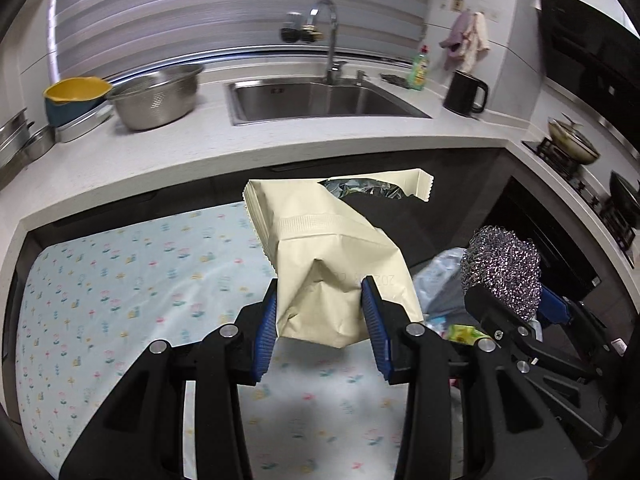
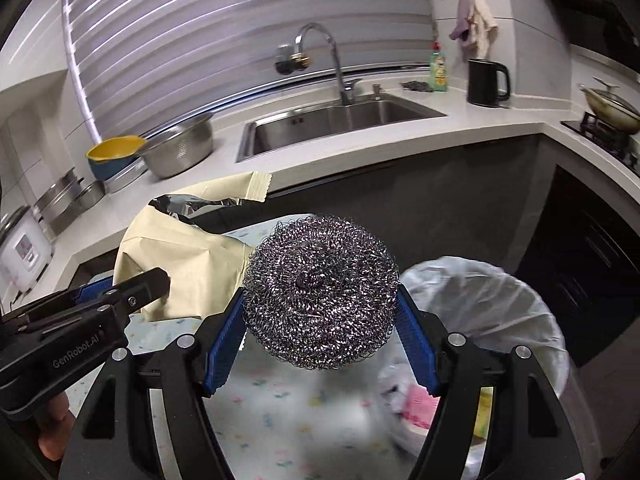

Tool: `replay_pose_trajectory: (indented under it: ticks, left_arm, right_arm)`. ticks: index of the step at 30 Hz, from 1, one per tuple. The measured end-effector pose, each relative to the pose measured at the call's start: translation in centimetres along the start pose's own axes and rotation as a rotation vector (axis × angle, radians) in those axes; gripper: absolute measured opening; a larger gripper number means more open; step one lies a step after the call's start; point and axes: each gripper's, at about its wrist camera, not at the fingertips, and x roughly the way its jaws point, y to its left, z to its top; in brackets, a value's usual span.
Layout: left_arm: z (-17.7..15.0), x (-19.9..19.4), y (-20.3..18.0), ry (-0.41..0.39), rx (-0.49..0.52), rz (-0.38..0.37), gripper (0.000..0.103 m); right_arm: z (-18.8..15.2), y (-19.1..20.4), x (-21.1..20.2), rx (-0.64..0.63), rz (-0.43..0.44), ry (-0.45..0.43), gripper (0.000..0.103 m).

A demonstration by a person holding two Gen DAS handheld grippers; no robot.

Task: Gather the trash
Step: 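Carry the packet with the left tool while the right tool carries the scrubber to the bin, then open both tools over the bin to drop the packet and scrubber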

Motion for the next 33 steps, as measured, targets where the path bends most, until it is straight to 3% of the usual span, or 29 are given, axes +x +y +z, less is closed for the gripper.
replay_pose_trajectory:
  ticks: [7, 15, 17, 21, 33]
  left_arm:
    - [-0.8, 1.6, -6.7, 0.033, 0.076, -0.072, 0.038]
    - [-2.1, 4.3, -11.8, 0.108, 0.121, -0.134, 0.039]
    - [-2.6, 4.8, -12.7, 0.125, 0.128, -0.145, 0.041]
    - [-3.0, 5.4, -13.8, 0.125, 0.149, -0.144, 0.059]
    - [-2.9, 6.1, -12.6, 0.120, 0.117, -0.101, 0.064]
  right_arm:
    - [-1.5, -7.4, -2.0, 0.085, -0.086, -0.003, 0.068]
    - [-3.5, -13.3, -3.4, 0.154, -0.153, 0.005, 0.068]
    - [-3.8, -14.0, -3.5, 0.161, -0.162, 0.008, 0.068]
    - [-4.0, -14.9, -3.3, 0.172, -0.174, 0.013, 0.068]
    - [-3.3, -14.4, -1.6, 0.161, -0.155, 0.023, 0.070]
